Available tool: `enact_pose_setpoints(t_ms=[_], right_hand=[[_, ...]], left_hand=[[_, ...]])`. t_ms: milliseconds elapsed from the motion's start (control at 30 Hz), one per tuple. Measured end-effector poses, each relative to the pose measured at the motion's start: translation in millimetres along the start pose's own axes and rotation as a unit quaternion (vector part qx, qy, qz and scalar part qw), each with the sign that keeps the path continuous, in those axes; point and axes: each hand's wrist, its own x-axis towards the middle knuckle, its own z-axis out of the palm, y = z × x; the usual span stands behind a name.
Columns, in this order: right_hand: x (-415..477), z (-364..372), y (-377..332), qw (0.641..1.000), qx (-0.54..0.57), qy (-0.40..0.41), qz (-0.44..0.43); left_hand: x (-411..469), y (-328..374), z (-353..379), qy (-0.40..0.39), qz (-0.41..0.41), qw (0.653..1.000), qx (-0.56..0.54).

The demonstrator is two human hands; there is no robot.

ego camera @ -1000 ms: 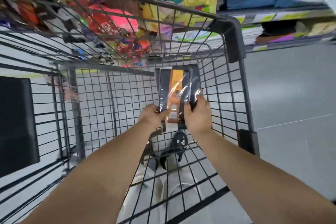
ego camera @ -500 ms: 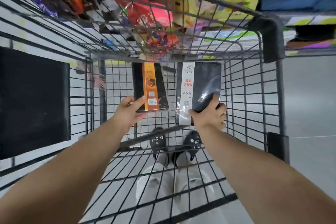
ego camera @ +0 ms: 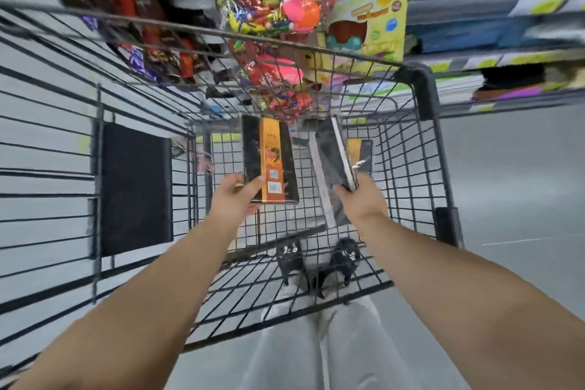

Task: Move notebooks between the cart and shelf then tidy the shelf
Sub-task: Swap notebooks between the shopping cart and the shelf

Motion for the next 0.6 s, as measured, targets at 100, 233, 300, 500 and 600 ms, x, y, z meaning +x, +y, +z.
enact_pose_setpoints(t_ms=[100,233,300,500,600], right_hand=[[-31,-37,-12,0.998,-0.03,0.009,-0.051],[-74,-83,-17,0.994,-0.049,0.026,-0.093],[-91,-107,-15,0.993,-0.026,0.051,-0.106],[-126,-189,5,0.977,0.122,0.127,-0.12],[-129,-229,32,0.957,0.202,0.167,-0.121]], left_hand=[[-34,29,-6,-0.021,0.052,0.998,0.029],[-73,67,-11,-0.039,0.095,0.994,0.048],[-87,87,-11,-0.052,0.114,0.99,0.066],[-139,138,19,-0.098,0.154,0.982,0.048],[-162,152,49,-0.113,0.175,0.977,0.047]])
